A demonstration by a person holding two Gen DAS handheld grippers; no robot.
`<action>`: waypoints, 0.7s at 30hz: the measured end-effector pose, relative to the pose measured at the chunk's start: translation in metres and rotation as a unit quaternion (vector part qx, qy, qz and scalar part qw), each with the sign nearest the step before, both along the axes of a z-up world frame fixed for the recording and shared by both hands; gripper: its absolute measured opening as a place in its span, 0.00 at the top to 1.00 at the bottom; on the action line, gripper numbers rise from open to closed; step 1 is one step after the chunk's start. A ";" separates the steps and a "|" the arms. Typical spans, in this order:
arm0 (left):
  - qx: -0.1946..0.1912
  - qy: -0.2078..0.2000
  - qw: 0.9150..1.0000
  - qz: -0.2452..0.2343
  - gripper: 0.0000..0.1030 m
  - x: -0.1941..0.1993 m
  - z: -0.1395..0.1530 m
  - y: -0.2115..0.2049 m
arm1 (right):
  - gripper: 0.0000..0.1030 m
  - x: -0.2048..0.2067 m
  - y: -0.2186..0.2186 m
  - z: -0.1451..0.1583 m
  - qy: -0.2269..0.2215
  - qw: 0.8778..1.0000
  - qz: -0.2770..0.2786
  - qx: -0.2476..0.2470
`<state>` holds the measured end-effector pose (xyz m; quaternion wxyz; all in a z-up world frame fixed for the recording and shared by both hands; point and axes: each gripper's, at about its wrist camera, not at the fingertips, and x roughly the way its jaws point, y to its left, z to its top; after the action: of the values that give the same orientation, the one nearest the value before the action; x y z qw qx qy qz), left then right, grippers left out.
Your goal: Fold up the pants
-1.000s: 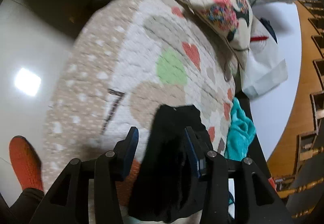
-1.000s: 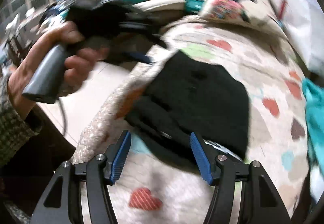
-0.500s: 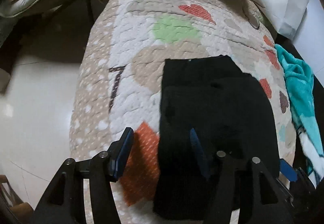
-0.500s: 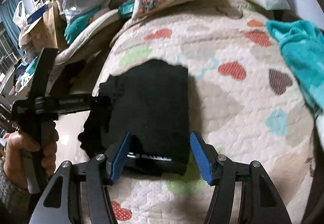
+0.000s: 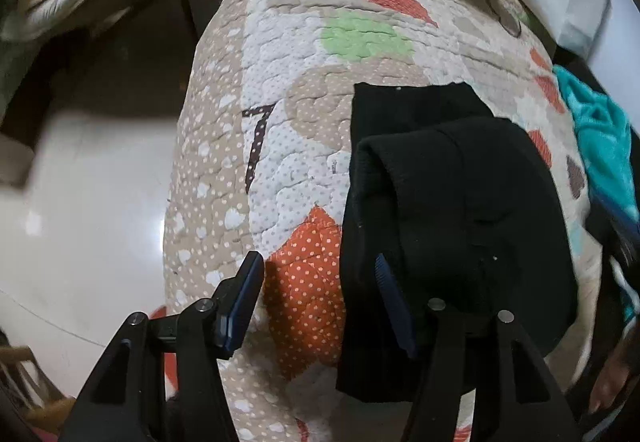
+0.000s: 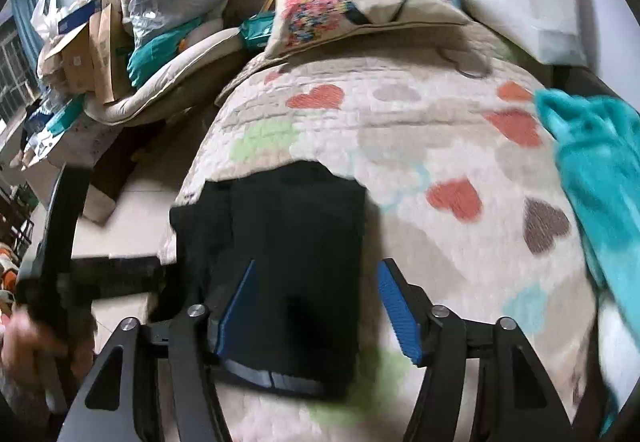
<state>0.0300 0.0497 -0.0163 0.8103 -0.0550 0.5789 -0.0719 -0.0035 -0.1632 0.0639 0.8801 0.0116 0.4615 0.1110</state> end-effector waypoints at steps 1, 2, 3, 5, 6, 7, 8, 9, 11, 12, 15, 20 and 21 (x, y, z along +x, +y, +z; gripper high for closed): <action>0.003 -0.001 1.000 -0.001 0.41 0.001 0.000 0.000 | 0.30 0.016 0.008 -0.009 0.012 1.000 0.003 -0.004; 0.004 -0.001 1.000 -0.001 0.39 0.002 -0.001 0.000 | 0.28 0.031 0.014 -0.022 0.035 0.999 0.006 -0.007; 0.001 0.001 1.000 0.000 0.39 0.003 -0.001 0.002 | 0.24 0.044 0.019 -0.036 0.063 0.998 0.007 -0.010; -0.027 0.010 1.000 0.010 0.38 0.007 -0.001 0.010 | 0.21 0.065 0.020 -0.057 0.094 0.995 -0.010 -0.016; -0.043 0.013 0.999 0.016 0.39 0.009 0.001 0.014 | 0.20 0.067 0.016 -0.053 0.086 0.996 -0.022 0.001; -0.060 0.011 0.998 0.023 0.39 0.010 0.003 0.020 | 0.20 0.067 0.012 -0.046 0.079 0.996 -0.028 0.018; -0.071 0.007 0.997 0.031 0.39 0.011 0.006 0.024 | 0.20 0.064 0.006 -0.040 0.070 0.997 -0.031 0.033; -0.081 0.001 0.996 0.040 0.39 0.011 0.010 0.028 | 0.20 0.059 -0.003 -0.031 0.057 0.997 -0.035 0.048; -0.122 -0.011 0.991 0.059 0.39 0.012 0.017 0.037 | 0.20 0.049 -0.020 -0.019 0.041 0.997 -0.043 0.057; -0.144 -0.016 0.987 0.063 0.39 0.012 0.020 0.039 | 0.20 0.044 -0.032 -0.014 0.035 0.996 -0.050 0.058; -0.193 -0.028 0.978 0.068 0.37 0.011 0.024 0.036 | 0.20 0.032 -0.056 -0.011 0.036 0.995 -0.063 0.064; -0.217 -0.014 0.973 0.073 0.36 0.015 0.007 0.026 | 0.20 0.024 -0.078 -0.028 0.067 0.986 -0.078 0.134; -0.220 -0.012 0.973 0.073 0.36 0.016 0.004 0.026 | 0.20 0.026 -0.077 -0.032 0.070 0.984 -0.078 0.144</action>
<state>0.0456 0.0757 -0.0119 0.7884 -0.2734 0.5332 -0.1391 0.0230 -0.2405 0.0318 0.8405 0.1825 0.4990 0.1060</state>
